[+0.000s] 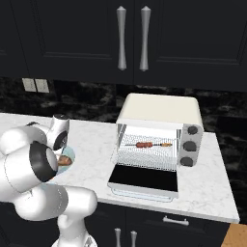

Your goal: Pick up the kebab skewer and baguette bread, and place them inside the toaster oven. Close the toaster oven door and start by setting the timer.

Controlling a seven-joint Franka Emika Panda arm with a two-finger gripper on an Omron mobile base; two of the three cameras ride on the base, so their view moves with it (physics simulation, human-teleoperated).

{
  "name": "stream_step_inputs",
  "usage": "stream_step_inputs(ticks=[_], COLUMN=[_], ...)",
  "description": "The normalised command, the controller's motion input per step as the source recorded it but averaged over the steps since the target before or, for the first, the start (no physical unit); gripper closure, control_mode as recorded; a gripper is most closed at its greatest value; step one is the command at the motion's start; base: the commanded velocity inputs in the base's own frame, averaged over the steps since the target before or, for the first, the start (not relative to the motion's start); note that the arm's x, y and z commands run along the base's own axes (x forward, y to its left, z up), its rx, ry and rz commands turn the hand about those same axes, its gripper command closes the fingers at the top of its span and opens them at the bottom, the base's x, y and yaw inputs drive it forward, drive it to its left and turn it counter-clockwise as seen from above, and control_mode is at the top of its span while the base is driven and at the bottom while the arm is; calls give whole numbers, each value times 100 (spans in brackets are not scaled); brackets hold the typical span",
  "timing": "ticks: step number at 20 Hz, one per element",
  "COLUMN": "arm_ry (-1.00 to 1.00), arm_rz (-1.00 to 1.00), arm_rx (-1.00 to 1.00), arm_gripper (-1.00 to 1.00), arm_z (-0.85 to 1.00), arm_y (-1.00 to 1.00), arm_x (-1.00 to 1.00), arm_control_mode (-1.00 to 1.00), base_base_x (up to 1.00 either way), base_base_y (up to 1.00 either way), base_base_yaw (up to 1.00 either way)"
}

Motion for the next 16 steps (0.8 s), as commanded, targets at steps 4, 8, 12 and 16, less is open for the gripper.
stream_step_inputs(ticks=[4,8,12,16], arm_ry=[0,0,-2,-3], arm_rz=[0,0,0,0], arm_rx=[3,0,0,0], arm_gripper=[100,100,100,100], arm_z=[66,61,41,33], arm_y=[-23,-72,-73,-94], arm_x=[-44,-44,-49,-27], arm_control_mode=[-100,-100,-100,-100], base_base_x=[0,0,0,0], base_base_y=[0,0,0,0], base_base_yaw=[0,0,0,0])
